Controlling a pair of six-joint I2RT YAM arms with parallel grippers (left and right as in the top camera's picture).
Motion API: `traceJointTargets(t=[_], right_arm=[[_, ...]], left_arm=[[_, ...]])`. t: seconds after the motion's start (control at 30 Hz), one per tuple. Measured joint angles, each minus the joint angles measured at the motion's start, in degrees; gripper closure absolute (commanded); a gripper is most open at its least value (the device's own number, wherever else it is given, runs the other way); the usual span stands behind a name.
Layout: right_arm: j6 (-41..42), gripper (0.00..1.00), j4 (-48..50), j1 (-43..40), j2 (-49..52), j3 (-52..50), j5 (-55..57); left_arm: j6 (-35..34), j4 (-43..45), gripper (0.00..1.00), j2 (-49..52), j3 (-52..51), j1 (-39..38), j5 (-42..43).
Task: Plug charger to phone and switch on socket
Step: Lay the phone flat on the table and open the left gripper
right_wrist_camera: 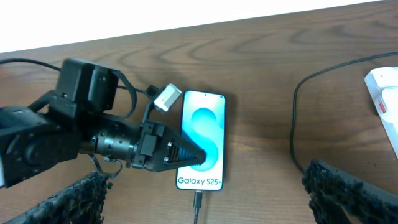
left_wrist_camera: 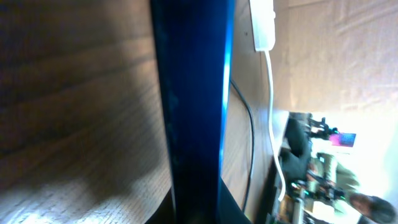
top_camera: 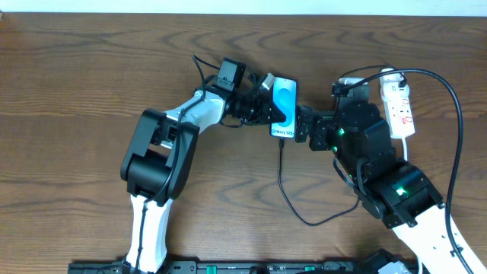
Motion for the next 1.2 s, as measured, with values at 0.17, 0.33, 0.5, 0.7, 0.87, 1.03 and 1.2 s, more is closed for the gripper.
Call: traceJointTargets(t=[0.17,0.33,0.5,0.7,0.87,1.03,1.2], right_arm=[[0.0,0.01,-0.5,0.0,0.0,0.0,0.0],[0.0,0.01,-0.7,0.0,0.0,0.0,0.0],[0.0,0.01,-1.2,0.0,0.0,0.0,0.0],[0.0,0.01,-1.3,0.0,0.0,0.0,0.0],[0.0,0.01,-1.4,0.0,0.0,0.0,0.0],[0.0,0.01,-1.9,0.0,0.0,0.0,0.0],[0.0,0.01,-2.1,0.0,0.0,0.0,0.0]], left_arm=[[0.0,0.0,0.93,1.2,0.0,0.0,1.4],[0.0,-0.1,0.93,1.2,0.0,0.0,-0.7],[0.0,-0.3,0.93,1.2,0.0,0.0,-2.1],[0.0,-0.5,0.93,1.2,-0.4,0.0,-4.4],[-0.9,-0.5,0.93,1.2,-0.6,0.0,-4.9],[-1.3,-0.5,0.92,1.2,-0.6,0.0,-5.1],[-1.3,-0.5,0.92,1.2,-0.6,0.0,-5.3]])
